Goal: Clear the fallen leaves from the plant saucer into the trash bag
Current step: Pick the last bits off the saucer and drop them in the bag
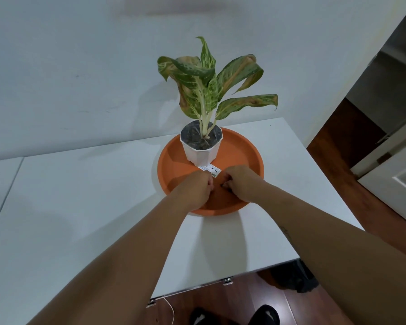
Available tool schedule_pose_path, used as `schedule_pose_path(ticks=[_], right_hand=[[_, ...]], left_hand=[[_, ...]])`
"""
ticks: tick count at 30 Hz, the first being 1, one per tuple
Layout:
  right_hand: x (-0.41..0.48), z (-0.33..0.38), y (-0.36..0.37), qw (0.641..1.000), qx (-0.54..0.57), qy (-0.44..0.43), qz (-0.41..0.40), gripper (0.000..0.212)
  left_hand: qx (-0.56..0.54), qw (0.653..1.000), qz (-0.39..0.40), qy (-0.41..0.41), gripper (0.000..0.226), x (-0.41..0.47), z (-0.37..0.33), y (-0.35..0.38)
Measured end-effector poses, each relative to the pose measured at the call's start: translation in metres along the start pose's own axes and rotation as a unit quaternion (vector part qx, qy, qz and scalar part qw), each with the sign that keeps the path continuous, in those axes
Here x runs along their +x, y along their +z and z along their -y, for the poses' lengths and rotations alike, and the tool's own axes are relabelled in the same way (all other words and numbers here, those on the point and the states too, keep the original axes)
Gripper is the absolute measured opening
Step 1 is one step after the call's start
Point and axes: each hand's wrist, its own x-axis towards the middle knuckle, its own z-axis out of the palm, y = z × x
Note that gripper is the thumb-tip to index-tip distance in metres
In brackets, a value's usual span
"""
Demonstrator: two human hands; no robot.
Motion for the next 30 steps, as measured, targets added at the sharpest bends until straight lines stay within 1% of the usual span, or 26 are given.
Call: schedule_pose_path(ticks=[1, 3, 6, 8, 12, 14, 17, 18, 20, 24, 27, 30], right_hand=[[-0.002, -0.003, -0.001, 1.0, 0.022, -0.007, -0.018, 0.018], [-0.009, -0.01, -0.003, 0.992, 0.111, -0.01, -0.067, 0.007], [-0.022, -0.022, -0.011, 0.968, 0.236, 0.01, -0.089, 0.005], [-0.031, -0.032, -0.019, 0.949, 0.299, 0.012, -0.1, 0.004], [-0.044, -0.064, -0.029, 0.909, 0.403, 0.014, -0.11, 0.004], [-0.048, -0.078, -0.031, 0.889, 0.446, 0.018, -0.098, 0.005], [-0.052, -0.093, -0.032, 0.857, 0.509, 0.012, -0.076, 0.004], [-0.061, -0.125, -0.041, 0.847, 0.526, 0.013, -0.074, 0.002], [-0.064, -0.142, -0.045, 0.833, 0.548, 0.009, -0.069, 0.004], [-0.075, -0.201, -0.062, 0.807, 0.585, 0.007, -0.08, 0.008], [-0.081, -0.25, -0.074, 0.804, 0.589, 0.021, -0.077, 0.007], [-0.089, -0.296, -0.086, 0.814, 0.578, 0.035, -0.051, 0.004]], left_hand=[[-0.029, 1.0, -0.01, -0.005, 0.02, -0.001, 0.002, -0.002], [-0.063, 0.998, -0.017, -0.014, 0.023, -0.002, 0.002, -0.006], [-0.091, 0.995, -0.024, -0.02, 0.021, -0.004, 0.0, -0.007], [-0.11, 0.993, -0.028, -0.02, 0.02, -0.005, -0.006, -0.007], [-0.124, 0.992, -0.028, -0.024, 0.022, -0.002, -0.027, -0.001], [-0.138, 0.989, -0.038, -0.039, 0.024, 0.002, -0.04, 0.003], [-0.172, 0.983, -0.043, -0.043, 0.017, 0.008, -0.061, 0.011], [-0.188, 0.981, -0.039, -0.033, 0.015, 0.016, -0.093, 0.029], [-0.217, 0.975, -0.038, -0.033, 0.012, 0.019, -0.115, 0.037], [-0.226, 0.972, -0.05, -0.044, 0.011, 0.034, -0.169, 0.07], [-0.237, 0.967, -0.067, -0.066, 0.013, 0.042, -0.209, 0.097], [-0.255, 0.959, -0.086, -0.089, 0.013, 0.046, -0.251, 0.126]])
